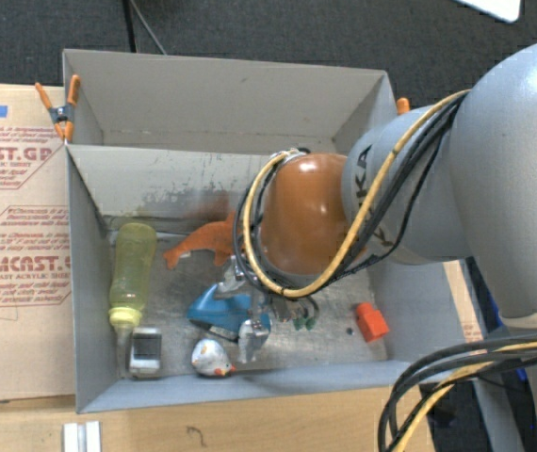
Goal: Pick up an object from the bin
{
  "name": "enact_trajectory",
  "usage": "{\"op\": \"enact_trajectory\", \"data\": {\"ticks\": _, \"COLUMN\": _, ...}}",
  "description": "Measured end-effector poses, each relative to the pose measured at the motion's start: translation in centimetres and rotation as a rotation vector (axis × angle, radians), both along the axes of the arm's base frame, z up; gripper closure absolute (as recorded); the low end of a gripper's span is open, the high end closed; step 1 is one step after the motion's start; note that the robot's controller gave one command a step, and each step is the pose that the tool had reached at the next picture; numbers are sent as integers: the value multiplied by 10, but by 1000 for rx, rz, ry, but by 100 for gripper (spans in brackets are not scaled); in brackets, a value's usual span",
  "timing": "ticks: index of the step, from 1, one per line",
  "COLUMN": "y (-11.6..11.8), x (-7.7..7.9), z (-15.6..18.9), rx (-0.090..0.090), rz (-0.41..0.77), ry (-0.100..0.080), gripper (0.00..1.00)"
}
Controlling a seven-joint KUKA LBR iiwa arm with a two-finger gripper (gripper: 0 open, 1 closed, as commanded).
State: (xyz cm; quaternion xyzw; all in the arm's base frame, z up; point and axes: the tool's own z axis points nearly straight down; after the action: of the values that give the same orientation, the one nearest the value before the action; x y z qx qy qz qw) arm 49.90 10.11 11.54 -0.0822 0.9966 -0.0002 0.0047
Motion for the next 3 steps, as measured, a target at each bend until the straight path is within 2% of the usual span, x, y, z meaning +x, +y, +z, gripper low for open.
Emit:
{"op": "enact_trajectory", "data": {"ticks": 1, "y": 19, "x": -5, "z": -17, "rx": 3, "rz": 23, "ry": -10, "gripper": 0}}
{"op": "enact_trajectory", "data": {"ticks": 2, "y": 13, "x": 4, "z": -27, "rx": 1, "rz": 305, "ry": -11, "gripper": 0}}
{"op": "enact_trajectory", "data": {"ticks": 3, "y": -1, "x": 27, "z": -34, "rx": 13, "rz": 331, "ry": 2, "gripper": 100}}
